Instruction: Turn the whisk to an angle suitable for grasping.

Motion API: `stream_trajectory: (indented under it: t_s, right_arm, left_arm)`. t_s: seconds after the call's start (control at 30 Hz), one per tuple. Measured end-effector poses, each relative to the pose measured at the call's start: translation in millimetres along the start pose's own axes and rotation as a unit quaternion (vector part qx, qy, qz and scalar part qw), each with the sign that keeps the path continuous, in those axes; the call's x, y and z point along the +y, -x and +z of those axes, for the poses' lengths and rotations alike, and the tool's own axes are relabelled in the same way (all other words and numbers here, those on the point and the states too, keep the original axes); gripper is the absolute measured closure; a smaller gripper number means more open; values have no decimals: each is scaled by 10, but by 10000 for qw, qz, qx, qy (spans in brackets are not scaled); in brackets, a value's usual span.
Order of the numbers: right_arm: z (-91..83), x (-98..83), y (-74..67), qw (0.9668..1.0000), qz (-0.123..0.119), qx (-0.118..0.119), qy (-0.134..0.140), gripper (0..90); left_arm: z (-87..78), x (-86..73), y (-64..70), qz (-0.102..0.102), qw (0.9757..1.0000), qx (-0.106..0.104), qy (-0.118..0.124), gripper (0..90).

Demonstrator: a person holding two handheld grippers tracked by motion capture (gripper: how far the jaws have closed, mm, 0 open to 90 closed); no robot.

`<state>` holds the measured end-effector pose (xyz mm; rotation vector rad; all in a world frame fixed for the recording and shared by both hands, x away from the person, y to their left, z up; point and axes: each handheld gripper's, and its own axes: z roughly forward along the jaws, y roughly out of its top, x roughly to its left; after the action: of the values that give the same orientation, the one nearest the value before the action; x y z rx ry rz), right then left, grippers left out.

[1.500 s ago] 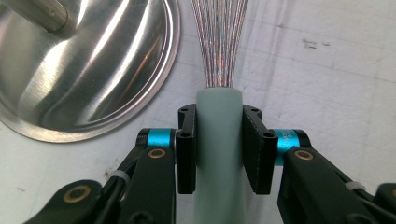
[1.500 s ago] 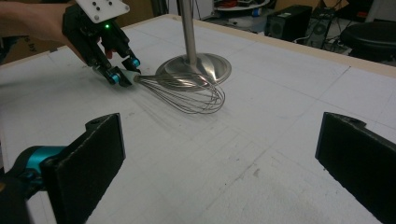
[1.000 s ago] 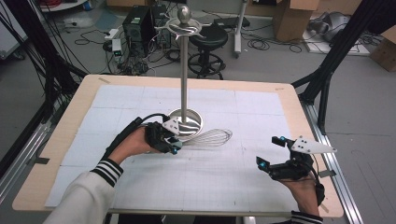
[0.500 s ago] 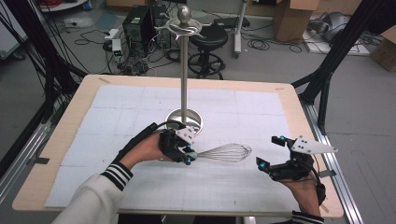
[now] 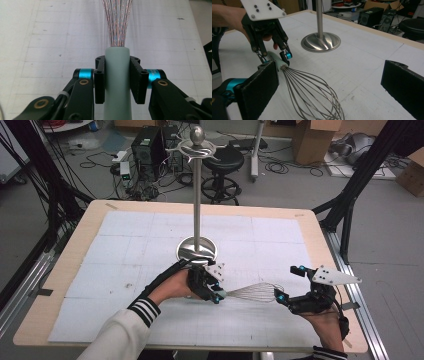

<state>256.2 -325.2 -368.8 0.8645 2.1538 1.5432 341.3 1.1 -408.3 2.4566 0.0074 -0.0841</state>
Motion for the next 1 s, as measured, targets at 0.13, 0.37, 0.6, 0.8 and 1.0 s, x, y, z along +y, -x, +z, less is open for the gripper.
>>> stream_trajectory:
  t_s: [0.13, 0.37, 0.6, 0.8, 1.0]
  right_arm:
    - [1, -4, 6, 10000, 0, -8, 7, 5]
    - [7, -9, 11, 10000, -13, -3, -2, 5]
    - [15, -17, 13, 10000, 11, 13, -15, 5]
    - [16, -14, 9, 10000, 14, 25, -30, 5]
    - [6, -10, 10, 10000, 2, 12, -13, 4]
  left_arm:
    - [74, 1, -17, -41, 10000, -40, 12, 694]
    - [162, -9, -26, -44, 9999, -70, -134, 693]
    - [189, -18, -23, -51, 9997, -26, -229, 684]
    - [108, 8, -9, -32, 10000, 25, -32, 538]
    - [-92, 23, 53, -56, 9999, 115, 48, 360]
